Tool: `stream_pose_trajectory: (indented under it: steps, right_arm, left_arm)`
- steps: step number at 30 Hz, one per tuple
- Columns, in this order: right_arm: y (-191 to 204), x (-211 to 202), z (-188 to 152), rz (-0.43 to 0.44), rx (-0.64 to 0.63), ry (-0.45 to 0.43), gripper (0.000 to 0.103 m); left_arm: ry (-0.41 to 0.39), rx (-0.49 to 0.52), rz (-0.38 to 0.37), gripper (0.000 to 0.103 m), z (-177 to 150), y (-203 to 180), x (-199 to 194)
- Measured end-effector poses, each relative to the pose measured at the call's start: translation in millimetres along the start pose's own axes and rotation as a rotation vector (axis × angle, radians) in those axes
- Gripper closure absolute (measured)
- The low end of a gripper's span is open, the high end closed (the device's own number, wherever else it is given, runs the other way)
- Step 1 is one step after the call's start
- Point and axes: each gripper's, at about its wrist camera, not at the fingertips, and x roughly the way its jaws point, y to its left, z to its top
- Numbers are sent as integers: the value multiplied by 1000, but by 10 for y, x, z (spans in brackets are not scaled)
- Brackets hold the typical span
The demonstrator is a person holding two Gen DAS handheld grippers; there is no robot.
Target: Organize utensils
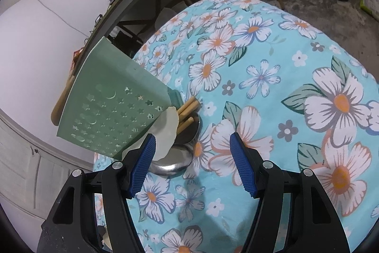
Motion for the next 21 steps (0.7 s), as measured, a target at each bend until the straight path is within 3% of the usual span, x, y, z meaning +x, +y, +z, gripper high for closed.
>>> stream_pose_trajectory:
  steps: [3, 5, 8, 11, 13, 16, 21]
  right_arm:
    - [-14, 1, 7, 4, -4, 8, 41]
    - [-15, 2, 20, 6, -4, 9, 41]
    - [-13, -4, 26, 11, -1, 6, 41]
    - [12, 11, 16, 15, -6, 9, 41]
    - [25, 12, 2, 15, -13, 13, 41]
    - [22, 5, -4, 17, -16, 17, 41]
    - [-42, -43, 15, 21, -3, 13, 41]
  left_arm:
    - [18, -20, -26, 74, -91, 64, -11]
    - [30, -29, -48, 72, -147, 90, -30]
    - [34, 24, -1, 72, -198, 45, -2]
    - [17, 47, 38, 76, -216, 3, 50]
    - [6, 67, 77, 98, -206, -34, 62]
    - [-34, 107, 122, 99, -156, -93, 40]
    - [-125, 267, 292, 99, 0, -307, 60]
